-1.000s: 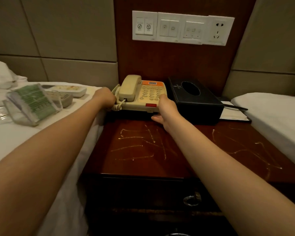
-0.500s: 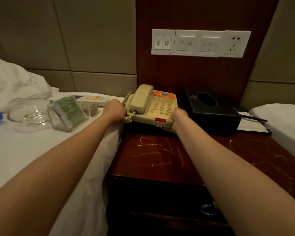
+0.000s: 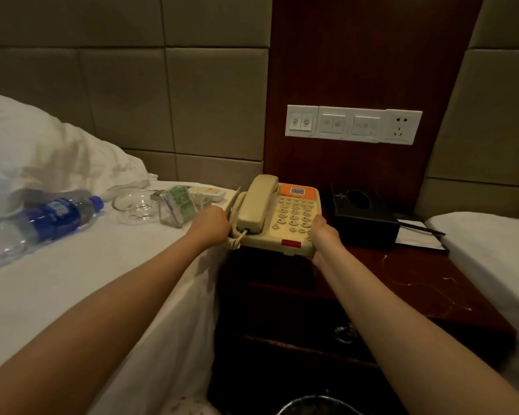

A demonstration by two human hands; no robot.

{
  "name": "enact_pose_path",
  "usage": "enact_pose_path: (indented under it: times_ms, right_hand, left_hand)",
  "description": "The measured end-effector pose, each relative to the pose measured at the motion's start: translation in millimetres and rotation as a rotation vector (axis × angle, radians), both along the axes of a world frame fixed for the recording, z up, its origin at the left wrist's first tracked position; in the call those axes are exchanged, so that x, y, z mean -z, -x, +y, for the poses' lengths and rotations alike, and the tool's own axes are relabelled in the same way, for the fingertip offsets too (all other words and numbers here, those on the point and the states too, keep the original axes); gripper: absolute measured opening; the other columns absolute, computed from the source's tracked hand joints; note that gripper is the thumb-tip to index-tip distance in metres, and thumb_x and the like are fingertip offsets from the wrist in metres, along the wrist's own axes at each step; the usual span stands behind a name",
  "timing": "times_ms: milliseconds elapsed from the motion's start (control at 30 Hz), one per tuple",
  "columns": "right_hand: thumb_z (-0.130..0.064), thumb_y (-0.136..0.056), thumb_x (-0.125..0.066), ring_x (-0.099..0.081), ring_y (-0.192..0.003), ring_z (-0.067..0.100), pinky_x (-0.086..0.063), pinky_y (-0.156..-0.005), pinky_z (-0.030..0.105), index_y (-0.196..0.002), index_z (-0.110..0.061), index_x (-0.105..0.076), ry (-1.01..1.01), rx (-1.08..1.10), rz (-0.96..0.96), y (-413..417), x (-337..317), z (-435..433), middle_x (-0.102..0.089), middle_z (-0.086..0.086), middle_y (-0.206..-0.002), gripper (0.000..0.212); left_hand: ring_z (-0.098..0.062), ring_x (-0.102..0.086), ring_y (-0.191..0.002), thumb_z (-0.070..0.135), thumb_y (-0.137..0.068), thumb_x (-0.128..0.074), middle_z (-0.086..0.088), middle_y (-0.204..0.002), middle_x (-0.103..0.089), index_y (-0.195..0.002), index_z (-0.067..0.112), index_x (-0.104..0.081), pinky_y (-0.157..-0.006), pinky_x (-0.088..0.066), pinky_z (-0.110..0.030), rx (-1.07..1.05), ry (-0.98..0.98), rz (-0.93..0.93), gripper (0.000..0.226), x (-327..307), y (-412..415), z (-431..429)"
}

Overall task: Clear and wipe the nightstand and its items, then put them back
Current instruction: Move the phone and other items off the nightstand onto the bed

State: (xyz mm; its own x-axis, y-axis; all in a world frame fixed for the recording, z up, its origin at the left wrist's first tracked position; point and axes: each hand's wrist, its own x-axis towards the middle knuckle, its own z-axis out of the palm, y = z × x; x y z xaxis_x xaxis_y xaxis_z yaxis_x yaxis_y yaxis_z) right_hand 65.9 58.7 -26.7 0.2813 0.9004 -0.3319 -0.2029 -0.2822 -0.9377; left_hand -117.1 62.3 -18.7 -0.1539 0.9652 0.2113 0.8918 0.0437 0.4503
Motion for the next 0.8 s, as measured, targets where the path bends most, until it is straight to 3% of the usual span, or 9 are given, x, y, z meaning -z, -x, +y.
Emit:
enact_pose_path:
  times_ms: [433, 533, 600, 700, 800]
  right_hand:
    - [-0.040, -0.100, -0.032, -0.066, -0.095, 0.027, -0.055, -0.087, 0.041, -0.119, -0.009, -0.053, -0.007, -0.080, 0.055, 39.7, -1.8, -83.0, -0.065, 0.011, -0.104, 0.042]
    - [-0.040, -0.100, -0.032, -0.066, -0.095, 0.026, -0.055, -0.086, 0.040, -0.123, -0.008, -0.052, -0.006, -0.113, 0.065, 58.5, -5.3, -97.0, -0.065, 0.010, -0.106, 0.044]
    - [-0.040, -0.100, -0.033, -0.066, -0.094, 0.025, -0.055, -0.086, 0.038, -0.122, -0.008, -0.053, 0.002, -0.120, 0.081, 70.5, -6.5, -106.7, -0.064, 0.008, -0.101, 0.044]
    - [-0.040, -0.100, -0.034, -0.066, -0.095, 0.024, -0.055, -0.086, 0.036, -0.121, -0.007, -0.054, 0.020, -0.120, 0.091, 86.0, -4.8, -118.8, -0.063, 0.008, -0.100, 0.045]
    - [-0.041, -0.100, -0.034, -0.066, -0.096, 0.023, -0.055, -0.083, 0.033, -0.120, -0.006, -0.053, 0.038, -0.125, 0.107, 97.3, -3.7, -131.0, -0.064, 0.009, -0.106, 0.045]
  left_hand:
    - [-0.035, -0.059, -0.094, 0.008, -0.091, -0.045, -0.023, -0.099, -0.063, -0.086, -0.004, -0.063, -0.079, -0.047, -0.037, -0.063, 0.006, 0.075, 0.022, -11.7, 39.5, -99.4]
    - [-0.024, -0.051, -0.075, 0.010, -0.093, -0.045, -0.011, -0.076, -0.054, -0.062, 0.009, -0.047, -0.064, -0.042, -0.029, -0.109, 0.016, 0.093, 0.031, -16.0, 56.9, -114.6]
    - [-0.020, -0.049, -0.074, 0.012, -0.094, -0.046, -0.006, -0.071, -0.050, -0.059, 0.013, -0.042, -0.059, -0.038, -0.024, -0.128, 0.017, 0.103, 0.034, -17.0, 67.6, -124.4]
    - [-0.021, -0.049, -0.077, 0.014, -0.094, -0.047, -0.010, -0.080, -0.052, -0.060, 0.014, -0.041, -0.069, -0.039, -0.027, -0.139, 0.021, 0.122, 0.034, -16.3, 80.9, -138.6]
    - [-0.020, -0.048, -0.077, 0.013, -0.095, -0.044, -0.008, -0.076, -0.050, -0.060, 0.014, -0.040, -0.069, -0.036, -0.027, -0.151, 0.037, 0.148, 0.036, -13.9, 93.0, -151.5]
